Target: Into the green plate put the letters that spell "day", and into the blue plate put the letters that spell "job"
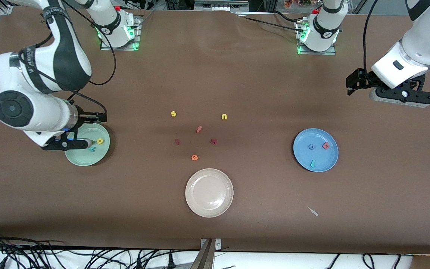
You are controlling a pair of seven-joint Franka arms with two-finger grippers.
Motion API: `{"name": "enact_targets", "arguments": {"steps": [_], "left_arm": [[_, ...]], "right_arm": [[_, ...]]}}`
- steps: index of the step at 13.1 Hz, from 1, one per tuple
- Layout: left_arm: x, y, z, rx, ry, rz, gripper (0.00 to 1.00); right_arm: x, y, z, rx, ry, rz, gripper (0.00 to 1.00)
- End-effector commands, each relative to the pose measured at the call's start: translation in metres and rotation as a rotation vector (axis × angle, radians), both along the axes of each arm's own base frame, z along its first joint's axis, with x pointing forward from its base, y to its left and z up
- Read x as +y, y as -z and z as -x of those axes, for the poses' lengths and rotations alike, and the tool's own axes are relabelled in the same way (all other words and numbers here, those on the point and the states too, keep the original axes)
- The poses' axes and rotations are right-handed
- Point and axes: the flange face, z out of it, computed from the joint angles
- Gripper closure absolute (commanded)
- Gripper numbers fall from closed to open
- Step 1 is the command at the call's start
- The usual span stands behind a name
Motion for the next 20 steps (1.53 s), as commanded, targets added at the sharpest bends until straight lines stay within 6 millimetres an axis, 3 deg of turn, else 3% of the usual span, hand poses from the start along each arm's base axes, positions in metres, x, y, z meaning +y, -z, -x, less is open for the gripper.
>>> {"name": "enact_targets", "arguments": {"steps": [1,3,6,8,11,15,18,20], "left_arm": [[-0.001,-0.005,-0.004,-0.004,0.015,-0.024,0.00],[-0.001,-0.005,-0.004,-0.004,0.015,-0.022,0.00],[-0.001,-0.005,-0.003,-0.002,0.015,-0.023,0.00],[0.000,-0.005,-0.004,-0.002,0.012,-0.023,0.00],[0.000,-0.004,-0.003,0.001,0.011,-0.023,0.00],[-0.001,-0.005,-0.004,-0.007,0.006,-0.024,0.00],[0.009,-0.005,-0.005,-0.005,-0.016,-0.007,0.00],[0.003,-0.006,-0.004,0.000,-0.023,0.036,0.00]], "right_arm": [[-0.011,-0.049,0.011,-0.054,-0.022,-0.047,0.00],[-0.007,-0.084,0.029,-0.103,-0.049,-0.046,0.00],[-0.027,-0.111,0.043,-0.130,-0.029,-0.036,0.00],[-0.039,-0.110,0.045,-0.117,-0.032,-0.036,0.00],[-0.041,-0.099,0.050,-0.093,-0.023,-0.030,0.00],[-0.040,-0.102,0.053,-0.104,0.027,-0.089,0.00],[-0.053,-0.103,0.050,-0.111,0.061,-0.121,0.00],[-0.053,-0.102,0.049,-0.108,0.067,-0.135,0.00]]}}
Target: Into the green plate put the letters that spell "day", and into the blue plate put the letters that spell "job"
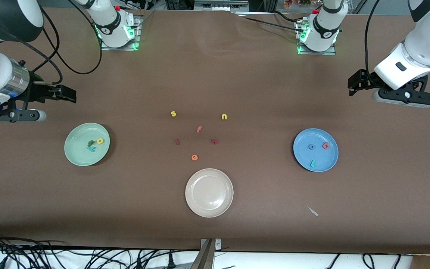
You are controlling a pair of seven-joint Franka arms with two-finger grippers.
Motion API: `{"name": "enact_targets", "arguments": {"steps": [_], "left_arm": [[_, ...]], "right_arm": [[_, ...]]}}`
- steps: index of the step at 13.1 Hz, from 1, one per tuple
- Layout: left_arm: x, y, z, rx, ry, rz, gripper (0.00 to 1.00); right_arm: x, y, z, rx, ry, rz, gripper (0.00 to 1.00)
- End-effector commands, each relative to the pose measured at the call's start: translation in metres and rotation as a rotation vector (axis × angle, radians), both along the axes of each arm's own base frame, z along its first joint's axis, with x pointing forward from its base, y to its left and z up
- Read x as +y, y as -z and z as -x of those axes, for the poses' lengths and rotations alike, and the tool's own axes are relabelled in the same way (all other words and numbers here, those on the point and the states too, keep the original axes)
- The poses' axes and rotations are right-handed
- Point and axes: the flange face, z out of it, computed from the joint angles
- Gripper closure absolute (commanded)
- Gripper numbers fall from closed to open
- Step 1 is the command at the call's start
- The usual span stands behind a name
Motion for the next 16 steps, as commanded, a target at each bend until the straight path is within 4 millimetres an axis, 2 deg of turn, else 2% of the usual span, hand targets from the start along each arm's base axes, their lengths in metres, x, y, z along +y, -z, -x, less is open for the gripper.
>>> {"name": "enact_targets", "arguments": {"steps": [1,5,7,8,9,16], "left_arm": [[-0.004,-0.011,0.000,-0.009,-0.010,0.038,0.00],[0.013,-0.013,-0.002,-0.012,-0.023,0.042,0.00],[0.017,-0.024,0.016,-0.010,0.007,0.059,0.00],[0.023,-0.024,0.017,-0.001,0.026,0.063,0.00],[0.037,-0.022,0.014,0.002,0.009,0.071,0.00],[0.038,-0.026,0.012,-0.008,0.008,0.053,0.00]], "right_arm": [[-0.003,-0.003,0.008,-0.009,0.017,-0.029,0.00],[-0.003,-0.004,0.008,-0.016,0.017,-0.029,0.00],[-0.003,-0.004,0.008,-0.015,0.015,-0.028,0.00],[-0.003,-0.005,0.008,-0.018,0.016,-0.030,0.00],[-0.003,-0.005,0.008,-0.018,0.016,-0.030,0.00],[-0.007,-0.010,-0.002,-0.095,0.005,0.013,0.00]]}}
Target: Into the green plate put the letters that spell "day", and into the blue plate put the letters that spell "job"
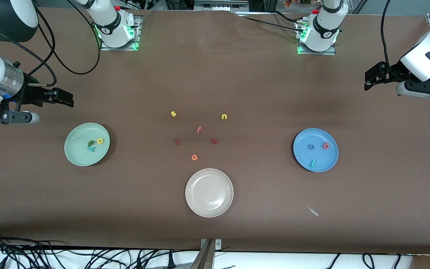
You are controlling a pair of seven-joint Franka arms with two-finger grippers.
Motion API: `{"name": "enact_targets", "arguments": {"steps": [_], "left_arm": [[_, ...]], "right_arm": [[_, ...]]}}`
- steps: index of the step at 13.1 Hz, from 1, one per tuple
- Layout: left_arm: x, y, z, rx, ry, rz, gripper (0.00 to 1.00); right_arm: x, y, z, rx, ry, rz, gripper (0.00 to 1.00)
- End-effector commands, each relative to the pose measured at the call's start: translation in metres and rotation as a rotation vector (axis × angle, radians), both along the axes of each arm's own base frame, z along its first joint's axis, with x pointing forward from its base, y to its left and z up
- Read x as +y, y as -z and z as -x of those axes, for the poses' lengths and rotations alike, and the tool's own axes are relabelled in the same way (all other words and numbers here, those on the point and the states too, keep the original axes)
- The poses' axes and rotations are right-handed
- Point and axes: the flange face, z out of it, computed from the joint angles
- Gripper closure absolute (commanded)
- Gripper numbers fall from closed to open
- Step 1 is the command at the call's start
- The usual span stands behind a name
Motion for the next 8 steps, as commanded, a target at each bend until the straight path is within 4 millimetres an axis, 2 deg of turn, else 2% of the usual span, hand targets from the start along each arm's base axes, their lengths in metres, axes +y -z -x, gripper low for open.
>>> {"name": "enact_targets", "arguments": {"steps": [1,4,8], "left_arm": [[-0.001,-0.005,0.004,-0.001,0.016,0.013,0.00],[-0.003,-0.003,0.003,0.000,0.019,0.013,0.00],[0.001,-0.004,0.003,0.000,0.013,0.013,0.00]], "right_arm": [[-0.003,-0.006,0.007,-0.026,-0.004,0.012,0.00],[-0.021,-0.010,0.012,-0.007,0.017,0.011,0.00],[-0.028,-0.012,0.018,0.010,0.019,0.016,0.00]]}}
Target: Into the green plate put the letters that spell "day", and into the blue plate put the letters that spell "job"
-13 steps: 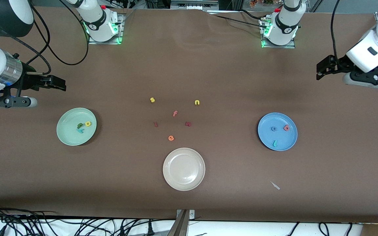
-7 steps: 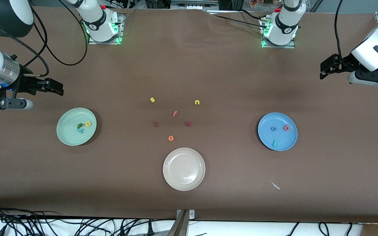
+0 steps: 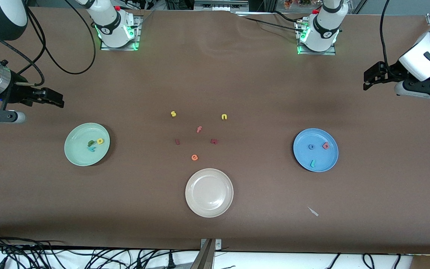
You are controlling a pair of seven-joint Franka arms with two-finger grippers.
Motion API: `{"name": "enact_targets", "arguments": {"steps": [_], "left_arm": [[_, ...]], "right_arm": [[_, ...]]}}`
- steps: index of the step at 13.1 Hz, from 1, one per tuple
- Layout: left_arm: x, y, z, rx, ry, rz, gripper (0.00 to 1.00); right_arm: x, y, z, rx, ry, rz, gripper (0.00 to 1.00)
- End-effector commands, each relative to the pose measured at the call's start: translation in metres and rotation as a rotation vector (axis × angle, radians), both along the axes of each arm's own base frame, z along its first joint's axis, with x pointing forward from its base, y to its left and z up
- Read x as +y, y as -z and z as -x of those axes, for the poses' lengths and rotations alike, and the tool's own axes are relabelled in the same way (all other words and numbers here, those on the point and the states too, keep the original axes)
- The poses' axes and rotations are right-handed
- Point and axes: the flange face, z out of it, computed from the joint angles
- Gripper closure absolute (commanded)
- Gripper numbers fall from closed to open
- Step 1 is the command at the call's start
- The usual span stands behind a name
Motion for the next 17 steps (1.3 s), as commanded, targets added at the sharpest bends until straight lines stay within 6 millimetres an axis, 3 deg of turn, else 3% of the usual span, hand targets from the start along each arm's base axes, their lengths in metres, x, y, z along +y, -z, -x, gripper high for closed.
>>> {"name": "enact_targets", "arguments": {"steps": [1,10,14,17], "left_arm": [[0.002,-0.005,0.004,-0.002,0.011,0.013,0.00],[0.003,-0.010,0.001,-0.012,0.002,0.012,0.00],[0.003,-0.015,-0.006,-0.023,-0.002,0.008,0.00],[0.017,-0.017,-0.006,-0.023,-0.024,0.011,0.00]], "right_arm": [[-0.009,-0.003,0.013,0.010,-0.026,0.008,0.00],[-0.006,0.011,0.012,0.052,-0.063,0.006,0.00],[-0.006,0.006,0.022,0.099,-0.061,0.009,0.00],[-0.009,0.004,0.022,0.093,-0.057,0.009,0.00]]}}
